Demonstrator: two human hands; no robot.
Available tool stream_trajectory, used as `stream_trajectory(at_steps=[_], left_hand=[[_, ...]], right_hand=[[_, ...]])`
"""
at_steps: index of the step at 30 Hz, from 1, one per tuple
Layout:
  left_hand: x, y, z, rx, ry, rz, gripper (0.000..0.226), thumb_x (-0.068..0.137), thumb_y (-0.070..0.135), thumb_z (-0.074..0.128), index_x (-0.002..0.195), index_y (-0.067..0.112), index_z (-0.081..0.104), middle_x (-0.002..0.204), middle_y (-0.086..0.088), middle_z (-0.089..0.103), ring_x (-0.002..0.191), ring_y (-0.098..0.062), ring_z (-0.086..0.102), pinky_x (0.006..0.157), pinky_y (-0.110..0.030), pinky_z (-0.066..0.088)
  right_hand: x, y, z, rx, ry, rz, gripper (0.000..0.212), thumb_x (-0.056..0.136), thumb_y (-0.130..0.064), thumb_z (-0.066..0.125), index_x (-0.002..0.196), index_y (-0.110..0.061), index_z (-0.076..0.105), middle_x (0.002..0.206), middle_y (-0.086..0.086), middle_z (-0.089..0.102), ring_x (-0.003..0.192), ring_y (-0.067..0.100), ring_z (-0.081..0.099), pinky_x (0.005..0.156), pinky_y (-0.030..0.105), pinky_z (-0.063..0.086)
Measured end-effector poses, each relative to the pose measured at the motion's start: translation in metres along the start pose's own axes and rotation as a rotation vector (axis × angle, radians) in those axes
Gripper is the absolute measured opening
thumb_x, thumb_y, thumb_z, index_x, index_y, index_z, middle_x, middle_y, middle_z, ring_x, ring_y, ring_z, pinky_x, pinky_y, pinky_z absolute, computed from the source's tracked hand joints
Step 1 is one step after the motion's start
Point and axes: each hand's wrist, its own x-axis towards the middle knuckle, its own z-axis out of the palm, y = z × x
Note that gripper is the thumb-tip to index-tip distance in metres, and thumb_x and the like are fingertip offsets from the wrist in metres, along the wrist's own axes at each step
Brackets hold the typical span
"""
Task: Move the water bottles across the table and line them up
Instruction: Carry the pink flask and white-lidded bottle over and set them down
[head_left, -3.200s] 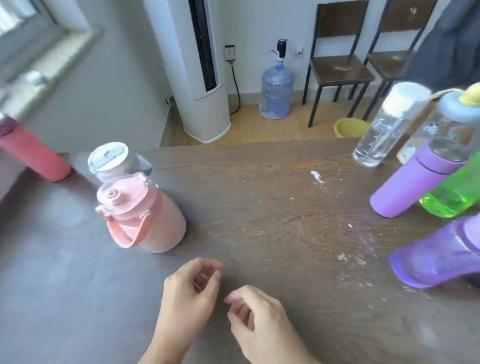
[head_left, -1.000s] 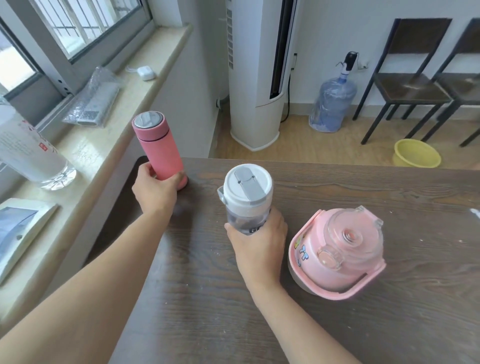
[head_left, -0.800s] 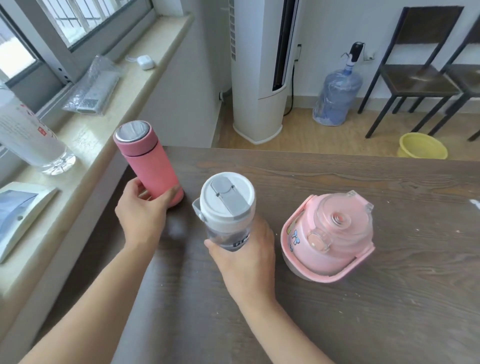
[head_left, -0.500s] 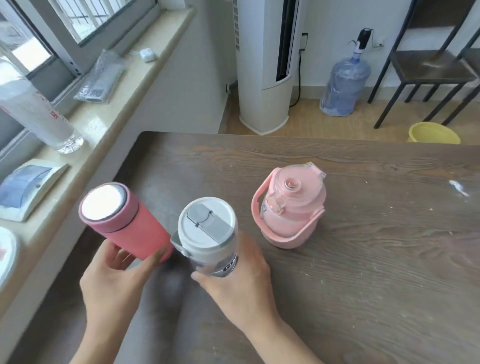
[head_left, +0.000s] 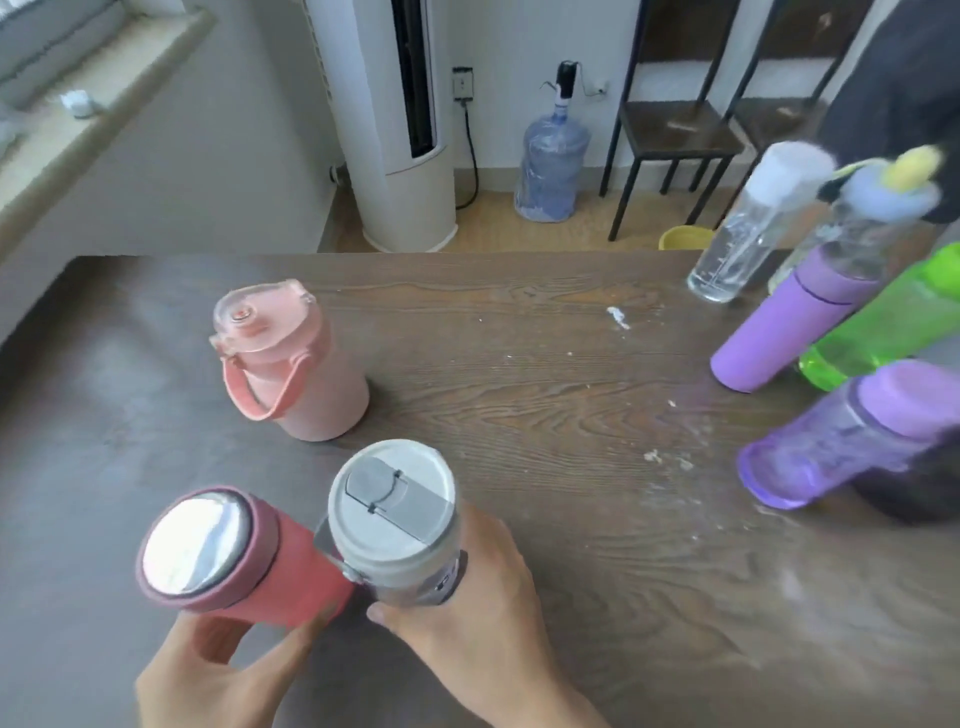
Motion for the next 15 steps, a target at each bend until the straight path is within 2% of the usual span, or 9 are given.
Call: stream_trajectory(at_steps=[2,4,5,6,8,9,11,13,15], left_hand=[[-0.012,0.017,0.023,0.014,-0.093,-0.021,0.072,0.034,0.043,0.108,0.096,0.033,0.072,0.091,0.005,0.079,0.095,-0.026,0.078,0.085,-0.045,0.061],[-0.031,0.028,0.054,0.043,-0.147,0.003,0.07,0.037,0.03,0.108,0.097,0.03,0.071,0.083,0.014,0.074,0.092,-0.023,0.077,0.087,-0.04,0.057],[-0.041,0.041,0.07,-0.004,-0.197,0.045,0.072,0.04,0.02,0.108,0.102,0.027,0.072,0.079,0.02,0.072,0.091,-0.015,0.076,0.087,-0.033,0.056],[-0.054,0.059,0.087,-0.03,-0.24,0.094,0.073,0.041,0.016,0.107,0.105,0.027,0.073,0.071,0.024,0.072,0.088,0.0,0.074,0.085,-0.02,0.055],[-0.072,0.081,0.119,-0.032,-0.308,0.156,0.072,0.036,0.029,0.106,0.099,0.035,0.073,0.075,0.041,0.072,0.083,0.027,0.065,0.077,0.005,0.046],[-0.08,0.086,0.134,-0.064,-0.354,0.155,0.071,0.032,0.041,0.101,0.096,0.039,0.071,0.078,0.049,0.068,0.083,0.032,0.061,0.076,0.008,0.043],[-0.097,0.098,0.16,-0.084,-0.417,0.193,0.07,0.032,0.047,0.095,0.096,0.047,0.067,0.078,0.051,0.067,0.085,0.032,0.062,0.075,0.007,0.044],[-0.113,0.114,0.187,-0.063,-0.485,0.294,0.075,0.035,0.031,0.105,0.097,0.05,0.068,0.08,0.047,0.07,0.088,0.027,0.065,0.076,0.004,0.047],[-0.128,0.125,0.214,-0.047,-0.545,0.366,0.069,0.041,0.017,0.107,0.089,0.053,0.073,0.082,0.04,0.074,0.086,0.021,0.069,0.074,-0.001,0.05]], right_hand=[[-0.011,0.024,-0.039,0.028,0.076,0.067,0.074,0.043,-0.048,0.091,0.11,-0.033,0.063,0.104,-0.019,0.065,0.106,0.001,0.063,0.088,0.03,0.056],[-0.024,0.044,-0.074,0.056,0.145,0.114,0.074,0.04,-0.043,0.093,0.108,-0.042,0.063,0.108,-0.024,0.066,0.105,-0.008,0.063,0.084,0.016,0.053],[-0.031,0.052,-0.092,0.07,0.183,0.134,0.072,0.04,-0.039,0.095,0.105,-0.047,0.064,0.11,-0.03,0.065,0.105,-0.014,0.062,0.082,0.009,0.049],[-0.038,0.061,-0.11,0.079,0.221,0.156,0.072,0.039,-0.035,0.096,0.101,-0.051,0.064,0.111,-0.035,0.066,0.105,-0.017,0.061,0.081,0.004,0.046],[-0.053,0.078,-0.144,0.079,0.297,0.211,0.074,0.039,-0.033,0.098,0.101,-0.053,0.063,0.109,-0.032,0.069,0.105,-0.017,0.061,0.081,-0.001,0.042],[-0.061,0.087,-0.159,0.075,0.334,0.235,0.073,0.039,-0.032,0.099,0.101,-0.052,0.064,0.108,-0.03,0.07,0.105,-0.016,0.061,0.081,-0.002,0.041],[-0.075,0.105,-0.188,0.066,0.406,0.284,0.072,0.041,-0.029,0.102,0.103,-0.045,0.068,0.111,-0.033,0.068,0.105,-0.017,0.061,0.08,-0.003,0.04],[-0.088,0.119,-0.217,0.062,0.476,0.33,0.07,0.043,-0.028,0.102,0.106,-0.036,0.072,0.11,-0.037,0.068,0.103,-0.016,0.062,0.079,-0.002,0.041],[-0.098,0.133,-0.244,0.06,0.537,0.357,0.067,0.045,-0.024,0.103,0.105,-0.03,0.074,0.104,-0.031,0.073,0.1,-0.013,0.065,0.078,-0.001,0.043]])
